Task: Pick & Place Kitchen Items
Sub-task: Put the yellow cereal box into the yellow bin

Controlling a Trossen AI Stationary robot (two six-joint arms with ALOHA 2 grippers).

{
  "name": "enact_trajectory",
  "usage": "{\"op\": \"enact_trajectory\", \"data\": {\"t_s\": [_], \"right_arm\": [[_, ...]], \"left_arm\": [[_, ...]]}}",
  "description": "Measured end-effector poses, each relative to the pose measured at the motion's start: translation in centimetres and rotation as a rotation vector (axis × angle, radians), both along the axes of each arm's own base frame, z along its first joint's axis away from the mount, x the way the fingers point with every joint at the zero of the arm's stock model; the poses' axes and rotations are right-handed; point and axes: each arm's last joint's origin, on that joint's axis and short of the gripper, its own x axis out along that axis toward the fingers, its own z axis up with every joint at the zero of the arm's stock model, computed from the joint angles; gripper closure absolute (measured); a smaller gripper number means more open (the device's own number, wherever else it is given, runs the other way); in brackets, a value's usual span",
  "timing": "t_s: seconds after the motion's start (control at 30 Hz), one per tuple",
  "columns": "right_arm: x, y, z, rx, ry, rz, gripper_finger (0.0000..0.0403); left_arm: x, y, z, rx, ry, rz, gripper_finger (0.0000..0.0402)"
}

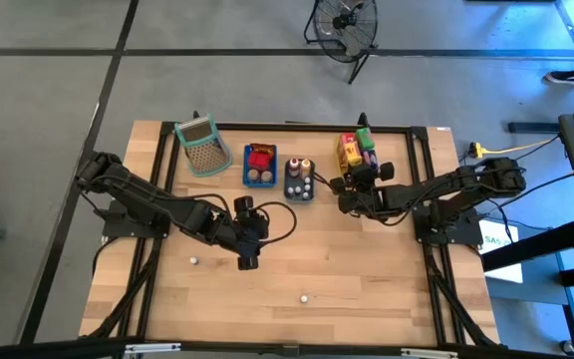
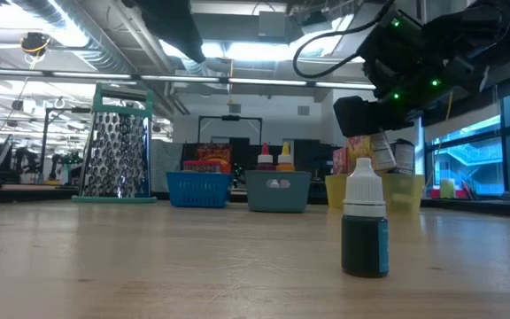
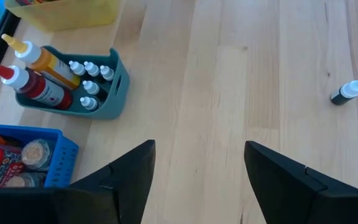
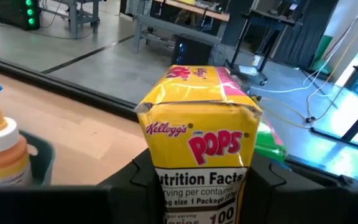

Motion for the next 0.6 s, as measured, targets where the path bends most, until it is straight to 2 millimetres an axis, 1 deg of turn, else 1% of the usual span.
{"op": "enact_trajectory", "data": {"t_s": [0.3,0.6], "right_arm": [[0.11,-0.03,0.08,-0.005,0.026,0.011,0.0263],[0.13,-0.9,0.01,0.022,0.049,0.008,0.0263]], "left_arm": [[-0.01,0.01,0.01,0.0,0.0,0.0,0.016],[-0.01,0.0,0.04,-0.001,-0.001,-0.001,0.016]]}}
